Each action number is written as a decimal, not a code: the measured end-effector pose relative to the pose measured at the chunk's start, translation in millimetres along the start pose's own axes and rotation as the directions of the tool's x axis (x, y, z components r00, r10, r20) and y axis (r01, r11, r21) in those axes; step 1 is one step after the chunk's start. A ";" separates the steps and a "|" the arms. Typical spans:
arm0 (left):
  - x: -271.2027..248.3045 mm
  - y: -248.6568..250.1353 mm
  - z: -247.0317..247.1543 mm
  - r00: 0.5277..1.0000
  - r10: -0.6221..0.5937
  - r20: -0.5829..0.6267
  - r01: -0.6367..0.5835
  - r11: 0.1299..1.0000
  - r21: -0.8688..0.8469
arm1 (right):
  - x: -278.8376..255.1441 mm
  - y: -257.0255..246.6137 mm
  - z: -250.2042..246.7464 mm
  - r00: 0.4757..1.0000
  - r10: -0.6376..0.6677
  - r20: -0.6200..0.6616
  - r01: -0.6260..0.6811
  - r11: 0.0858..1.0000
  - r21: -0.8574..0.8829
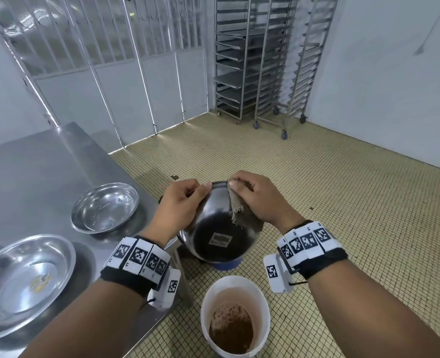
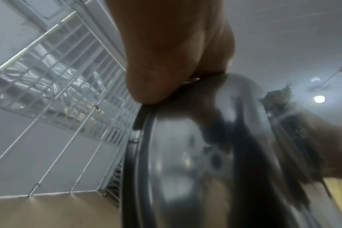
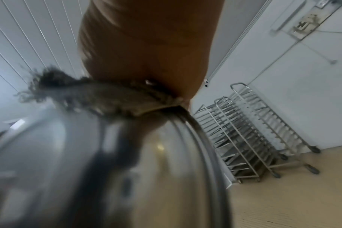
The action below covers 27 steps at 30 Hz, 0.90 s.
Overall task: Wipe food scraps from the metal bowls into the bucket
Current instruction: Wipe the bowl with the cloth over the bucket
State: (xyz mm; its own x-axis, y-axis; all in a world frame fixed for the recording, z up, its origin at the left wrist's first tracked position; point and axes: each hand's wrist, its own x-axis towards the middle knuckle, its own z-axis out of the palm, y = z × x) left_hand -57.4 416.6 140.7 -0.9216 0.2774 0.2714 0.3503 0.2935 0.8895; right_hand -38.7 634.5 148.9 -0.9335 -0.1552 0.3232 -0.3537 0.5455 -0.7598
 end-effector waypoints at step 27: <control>5.6 4.8 -3.3 0.944 -0.191 -0.268 0.086 0.929 -0.359 | -2.6 12.8 -5.4 0.958 0.210 -0.196 -0.101 0.883 0.458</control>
State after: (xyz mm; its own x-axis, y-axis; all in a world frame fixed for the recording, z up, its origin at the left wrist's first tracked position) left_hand -61.4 416.5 147.7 -0.9819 -0.0397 0.1850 0.1863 -0.0317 0.9820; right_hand -40.4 646.3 141.4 -0.9572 0.1271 0.2601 -0.2454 0.1205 -0.9619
